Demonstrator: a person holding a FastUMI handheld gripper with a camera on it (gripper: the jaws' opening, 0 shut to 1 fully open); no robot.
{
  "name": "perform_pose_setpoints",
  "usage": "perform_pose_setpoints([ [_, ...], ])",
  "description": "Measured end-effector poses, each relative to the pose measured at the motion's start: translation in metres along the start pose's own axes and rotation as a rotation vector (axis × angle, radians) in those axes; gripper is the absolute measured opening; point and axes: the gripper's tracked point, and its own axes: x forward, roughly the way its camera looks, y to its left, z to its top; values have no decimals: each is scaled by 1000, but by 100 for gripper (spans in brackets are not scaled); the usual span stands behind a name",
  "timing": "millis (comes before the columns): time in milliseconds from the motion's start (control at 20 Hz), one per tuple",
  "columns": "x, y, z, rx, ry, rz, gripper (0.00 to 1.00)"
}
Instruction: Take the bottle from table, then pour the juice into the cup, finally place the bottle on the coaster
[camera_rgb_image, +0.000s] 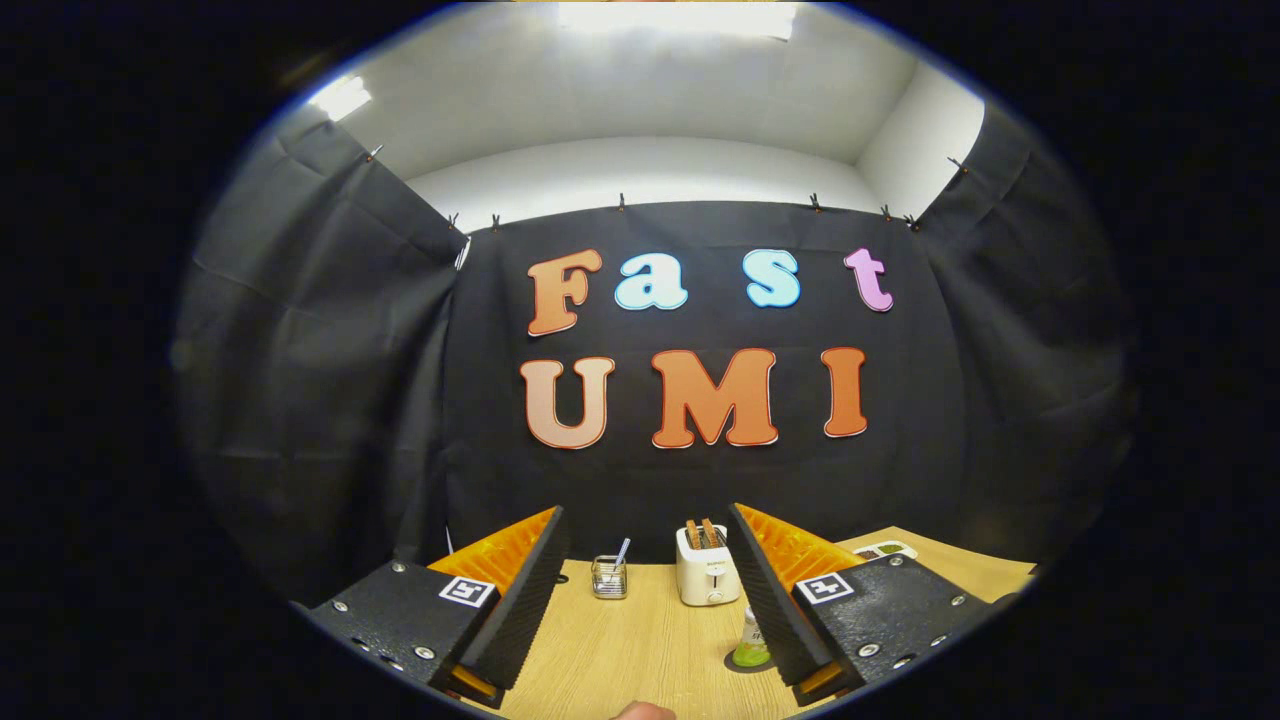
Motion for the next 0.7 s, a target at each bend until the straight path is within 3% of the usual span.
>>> perform_pose_setpoints([
  [700, 1, -10, 12, 20, -39, -10, 94],
])
